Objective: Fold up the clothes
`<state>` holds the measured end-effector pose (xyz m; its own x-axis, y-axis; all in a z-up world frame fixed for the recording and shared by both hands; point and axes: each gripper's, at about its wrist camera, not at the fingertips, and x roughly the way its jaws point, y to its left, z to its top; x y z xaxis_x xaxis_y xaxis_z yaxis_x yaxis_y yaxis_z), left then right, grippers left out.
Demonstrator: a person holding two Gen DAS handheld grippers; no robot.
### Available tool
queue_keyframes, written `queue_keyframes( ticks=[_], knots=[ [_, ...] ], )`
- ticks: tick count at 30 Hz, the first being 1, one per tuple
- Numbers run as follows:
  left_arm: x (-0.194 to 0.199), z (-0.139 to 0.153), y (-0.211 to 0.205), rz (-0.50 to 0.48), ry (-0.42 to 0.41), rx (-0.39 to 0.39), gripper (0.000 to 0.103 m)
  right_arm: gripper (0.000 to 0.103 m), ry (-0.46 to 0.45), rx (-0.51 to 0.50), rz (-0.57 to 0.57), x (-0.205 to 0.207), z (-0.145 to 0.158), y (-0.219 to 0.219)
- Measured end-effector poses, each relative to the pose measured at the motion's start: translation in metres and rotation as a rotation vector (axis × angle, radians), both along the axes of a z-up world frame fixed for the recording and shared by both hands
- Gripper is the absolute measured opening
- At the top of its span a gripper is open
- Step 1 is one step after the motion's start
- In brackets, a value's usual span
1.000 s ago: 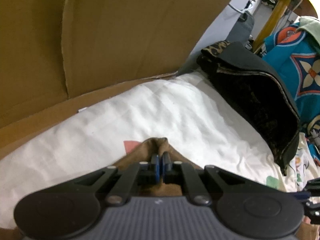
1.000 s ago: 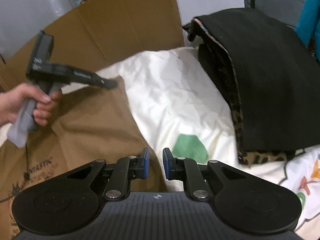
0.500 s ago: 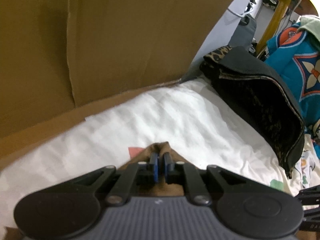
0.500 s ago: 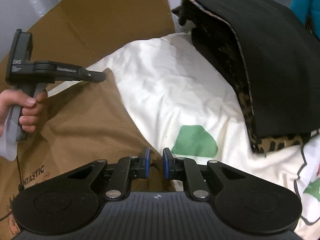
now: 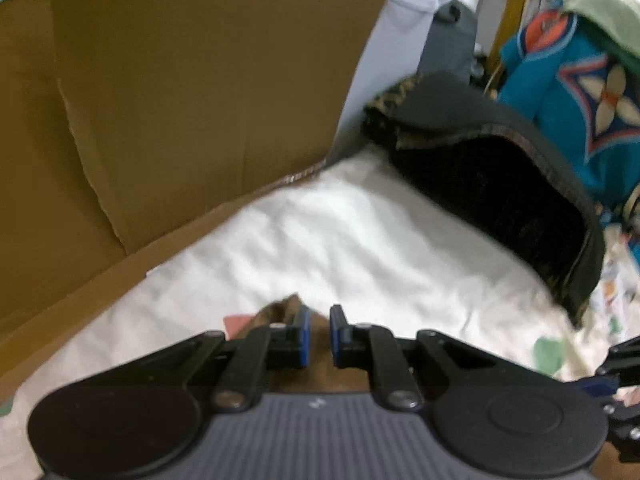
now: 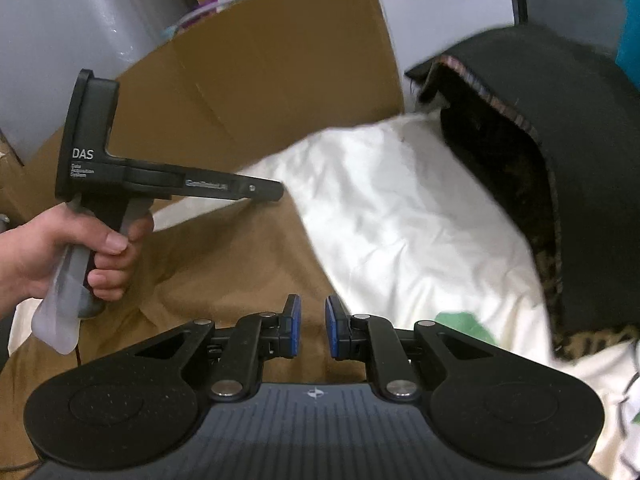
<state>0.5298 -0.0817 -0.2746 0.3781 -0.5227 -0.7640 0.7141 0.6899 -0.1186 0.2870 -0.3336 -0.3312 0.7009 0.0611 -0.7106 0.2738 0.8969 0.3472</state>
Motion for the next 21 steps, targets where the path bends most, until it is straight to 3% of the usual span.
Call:
queue_keyframes(
  ticks=[2, 8, 13, 21],
  knots=[
    [-0.001, -0.008, -0.001, -0.009, -0.004, 0.034, 0.009, 0.018, 0.036, 0.032, -0.015, 0.001, -0.01, -0.002],
    [-0.002, -0.019, -0.001, -0.002, -0.033, 0.058, 0.003, 0.014, 0.098, -0.003, -0.021, -0.008, -0.031, -0.003],
    [-0.006, -0.019, -0.006, 0.014, -0.066, 0.084, 0.003, 0.005, 0.111, 0.012, -0.023, -0.024, -0.032, -0.008],
    [-0.012, -0.001, 0.018, 0.017, -0.021, 0.073, 0.006, 0.006, 0.095, 0.025, -0.012, -0.034, -0.018, -0.007]
  ],
)
